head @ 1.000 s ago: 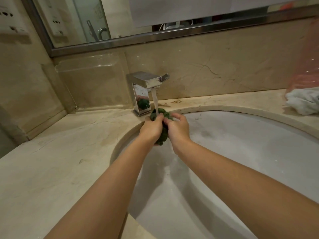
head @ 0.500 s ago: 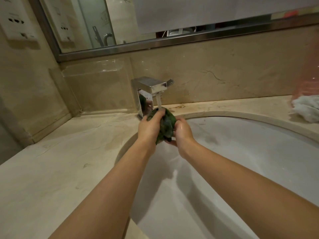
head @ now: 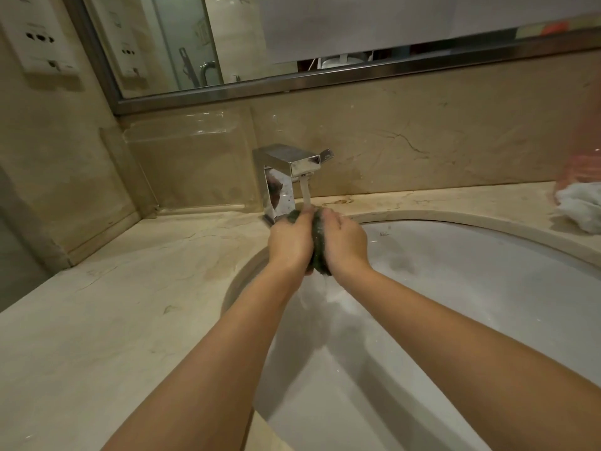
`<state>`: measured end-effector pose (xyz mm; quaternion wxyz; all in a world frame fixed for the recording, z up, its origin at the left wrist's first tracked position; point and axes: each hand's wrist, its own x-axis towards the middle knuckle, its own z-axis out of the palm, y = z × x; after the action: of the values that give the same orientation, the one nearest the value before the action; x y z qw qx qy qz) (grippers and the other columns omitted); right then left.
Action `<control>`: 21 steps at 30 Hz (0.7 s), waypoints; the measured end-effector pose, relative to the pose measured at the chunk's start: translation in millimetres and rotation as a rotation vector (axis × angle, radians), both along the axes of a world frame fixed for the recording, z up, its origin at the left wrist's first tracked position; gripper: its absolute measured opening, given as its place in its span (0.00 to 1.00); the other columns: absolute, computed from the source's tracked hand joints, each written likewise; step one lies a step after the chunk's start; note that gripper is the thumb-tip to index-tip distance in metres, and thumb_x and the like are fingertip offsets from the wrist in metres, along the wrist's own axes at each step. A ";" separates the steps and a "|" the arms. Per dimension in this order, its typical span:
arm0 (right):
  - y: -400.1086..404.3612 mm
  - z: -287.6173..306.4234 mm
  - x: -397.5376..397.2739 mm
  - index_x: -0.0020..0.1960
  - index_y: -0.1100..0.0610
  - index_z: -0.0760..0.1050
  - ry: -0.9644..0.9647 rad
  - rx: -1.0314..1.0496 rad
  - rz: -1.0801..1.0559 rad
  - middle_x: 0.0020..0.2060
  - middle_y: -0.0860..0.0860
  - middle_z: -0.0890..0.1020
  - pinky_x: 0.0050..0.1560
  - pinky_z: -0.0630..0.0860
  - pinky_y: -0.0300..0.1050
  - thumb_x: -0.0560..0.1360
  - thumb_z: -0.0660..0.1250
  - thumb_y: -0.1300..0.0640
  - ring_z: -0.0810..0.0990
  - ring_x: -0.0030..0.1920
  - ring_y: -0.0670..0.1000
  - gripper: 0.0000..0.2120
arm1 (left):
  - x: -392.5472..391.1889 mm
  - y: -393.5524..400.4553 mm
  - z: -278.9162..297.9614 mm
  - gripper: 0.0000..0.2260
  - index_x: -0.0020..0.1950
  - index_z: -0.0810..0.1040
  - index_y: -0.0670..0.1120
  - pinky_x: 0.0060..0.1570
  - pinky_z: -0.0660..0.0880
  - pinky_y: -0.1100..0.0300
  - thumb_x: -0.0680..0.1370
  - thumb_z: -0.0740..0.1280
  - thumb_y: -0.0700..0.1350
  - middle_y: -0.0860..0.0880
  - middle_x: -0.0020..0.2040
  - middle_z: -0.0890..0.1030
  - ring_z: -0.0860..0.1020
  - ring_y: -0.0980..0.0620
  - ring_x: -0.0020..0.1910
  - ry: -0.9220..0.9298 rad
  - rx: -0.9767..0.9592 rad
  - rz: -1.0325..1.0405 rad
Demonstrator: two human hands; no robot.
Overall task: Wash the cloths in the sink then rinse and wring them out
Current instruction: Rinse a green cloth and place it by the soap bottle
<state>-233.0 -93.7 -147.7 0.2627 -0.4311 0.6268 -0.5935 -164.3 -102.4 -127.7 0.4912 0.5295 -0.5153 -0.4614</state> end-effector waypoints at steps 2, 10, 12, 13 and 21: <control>0.1 1.2 -6.3 0.51 0.56 0.79 0.207 -0.031 -0.028 0.44 0.53 0.80 0.48 0.73 0.49 0.83 0.52 0.49 0.77 0.47 0.55 0.18 | -1.3 1.6 -0.2 0.15 0.47 0.77 0.47 0.22 0.72 0.60 0.82 0.58 0.55 0.44 0.39 0.80 0.78 0.47 0.32 -0.051 -0.013 -0.026; 0.2 -10.1 -4.6 0.50 0.56 0.72 0.286 -0.083 -0.085 0.41 0.50 0.76 0.43 0.75 0.49 0.83 0.52 0.48 0.77 0.45 0.53 0.14 | -2.5 2.4 -4.6 0.17 0.51 0.76 0.47 0.34 0.74 0.58 0.81 0.57 0.59 0.46 0.41 0.79 0.77 0.48 0.37 0.077 0.101 -0.070; -2.0 -10.4 -5.4 0.54 0.54 0.69 0.167 -0.039 -0.019 0.45 0.50 0.77 0.49 0.80 0.52 0.82 0.55 0.47 0.79 0.49 0.53 0.11 | -2.7 -2.5 -6.4 0.21 0.61 0.76 0.48 0.51 0.78 0.52 0.81 0.54 0.61 0.46 0.51 0.80 0.78 0.46 0.50 0.147 0.141 -0.054; -3.5 -10.9 -6.5 0.54 0.53 0.68 0.085 -0.040 0.019 0.45 0.50 0.77 0.51 0.80 0.53 0.82 0.55 0.46 0.79 0.50 0.53 0.10 | -2.7 -3.8 -5.7 0.25 0.64 0.75 0.47 0.60 0.75 0.49 0.81 0.52 0.63 0.45 0.55 0.79 0.77 0.45 0.56 0.213 0.174 -0.060; 3.2 1.8 -9.8 0.41 0.59 0.82 -0.377 -0.218 0.060 0.39 0.55 0.83 0.40 0.78 0.41 0.79 0.52 0.53 0.79 0.42 0.51 0.22 | 5.4 -9.5 -7.5 0.26 0.62 0.77 0.46 0.56 0.78 0.49 0.73 0.67 0.62 0.41 0.56 0.81 0.80 0.43 0.55 0.459 0.350 -0.247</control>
<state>-242.9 -90.5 -145.9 0.3447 -0.3568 0.4854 -0.7199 -158.9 -112.0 -135.3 0.4363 0.4214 -0.3642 -0.7067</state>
